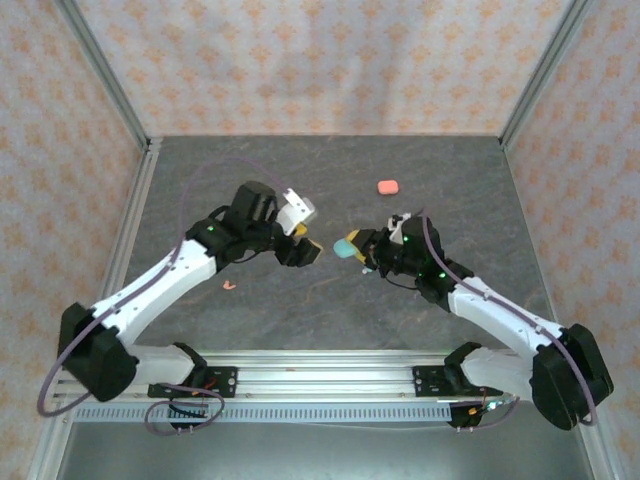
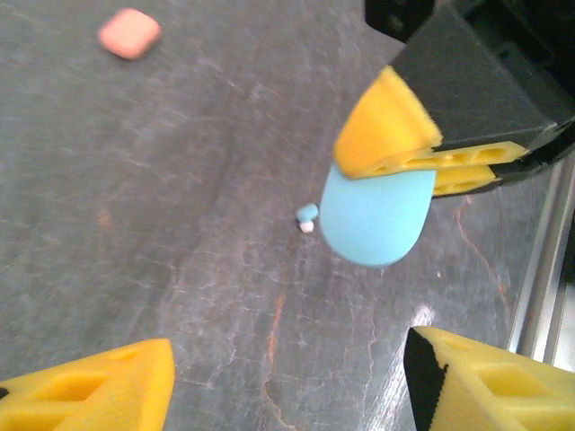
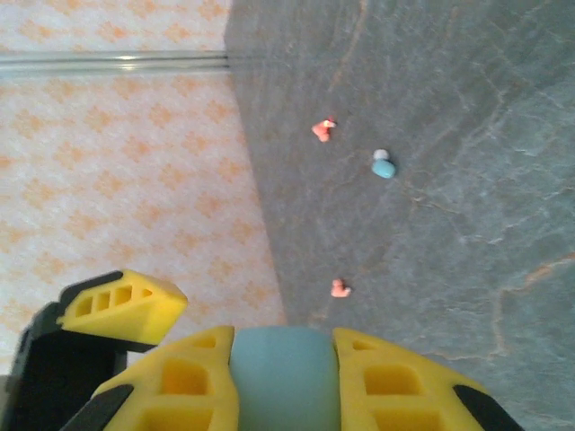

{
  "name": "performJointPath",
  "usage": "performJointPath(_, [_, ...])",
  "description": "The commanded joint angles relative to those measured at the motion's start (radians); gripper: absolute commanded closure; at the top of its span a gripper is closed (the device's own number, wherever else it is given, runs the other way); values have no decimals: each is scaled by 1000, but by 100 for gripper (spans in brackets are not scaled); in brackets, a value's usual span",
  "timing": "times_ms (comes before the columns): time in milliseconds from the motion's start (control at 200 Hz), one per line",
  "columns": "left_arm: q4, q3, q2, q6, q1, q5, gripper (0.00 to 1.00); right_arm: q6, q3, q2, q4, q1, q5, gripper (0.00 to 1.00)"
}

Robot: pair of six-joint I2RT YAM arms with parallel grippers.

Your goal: Insert wireless bluetooth earbuds into charging case

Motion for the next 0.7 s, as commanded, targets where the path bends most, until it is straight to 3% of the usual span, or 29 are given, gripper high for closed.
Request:
performJointPath(0, [67,-33,-98,-168,11,-102,28,102,50,-50,-64,2,33,92])
performJointPath(140, [83,-55,-198,-283,12,-193,24,137,81,-111,-130,1,66,93])
performJointPath(360, [84,-72,-243,-310,11,-127,22,145,107,-123,-183,4,70,93])
performJointPath(545, [381,-215,-258,-407,11,-40,22,191,101,-128,-161,40,96,93])
performJointPath(695, [553,-227,-200,-470,12,65,25,226,133,-108,-153,86,136,93])
